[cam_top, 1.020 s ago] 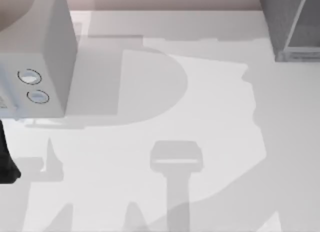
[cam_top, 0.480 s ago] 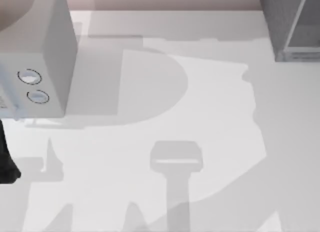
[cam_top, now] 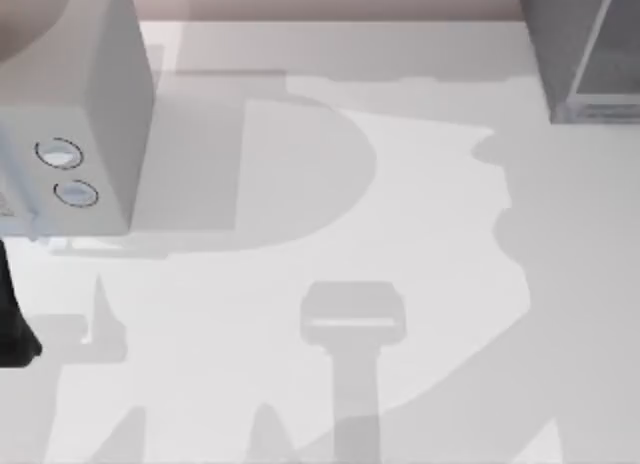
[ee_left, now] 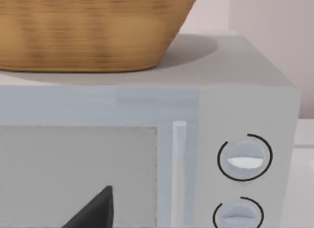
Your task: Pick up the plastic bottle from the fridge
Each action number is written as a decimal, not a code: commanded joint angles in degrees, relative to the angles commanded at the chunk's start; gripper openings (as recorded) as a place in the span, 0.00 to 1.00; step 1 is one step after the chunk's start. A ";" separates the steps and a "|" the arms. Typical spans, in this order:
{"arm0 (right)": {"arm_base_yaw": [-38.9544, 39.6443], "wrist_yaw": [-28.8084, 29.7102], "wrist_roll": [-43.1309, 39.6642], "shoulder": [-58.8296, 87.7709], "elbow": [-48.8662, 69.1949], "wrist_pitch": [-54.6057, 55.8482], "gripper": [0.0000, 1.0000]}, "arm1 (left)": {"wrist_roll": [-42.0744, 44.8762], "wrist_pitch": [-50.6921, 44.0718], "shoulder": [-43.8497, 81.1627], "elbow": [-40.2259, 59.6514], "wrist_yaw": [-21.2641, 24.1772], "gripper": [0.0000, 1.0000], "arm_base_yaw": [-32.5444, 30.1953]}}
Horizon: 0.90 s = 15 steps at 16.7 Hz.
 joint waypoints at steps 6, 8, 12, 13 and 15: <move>0.05 -0.16 0.14 -4.97 1.80 -7.36 0.00 | 0.00 0.00 0.00 0.00 0.00 1.00 0.00; 0.00 -0.12 0.11 -5.17 1.92 -7.56 0.00 | 0.00 0.00 0.00 0.00 0.00 1.00 0.00; -0.14 -0.29 0.14 -5.70 0.78 -7.17 0.00 | 0.00 0.00 0.00 0.00 0.00 1.00 0.00; -0.38 -0.48 0.08 -6.77 -0.60 -6.74 0.00 | 0.00 0.00 0.00 0.00 0.00 1.00 0.00; -1.12 -1.07 0.00 -9.81 -5.01 -5.36 0.00 | 0.00 0.00 0.00 0.00 0.00 1.00 0.00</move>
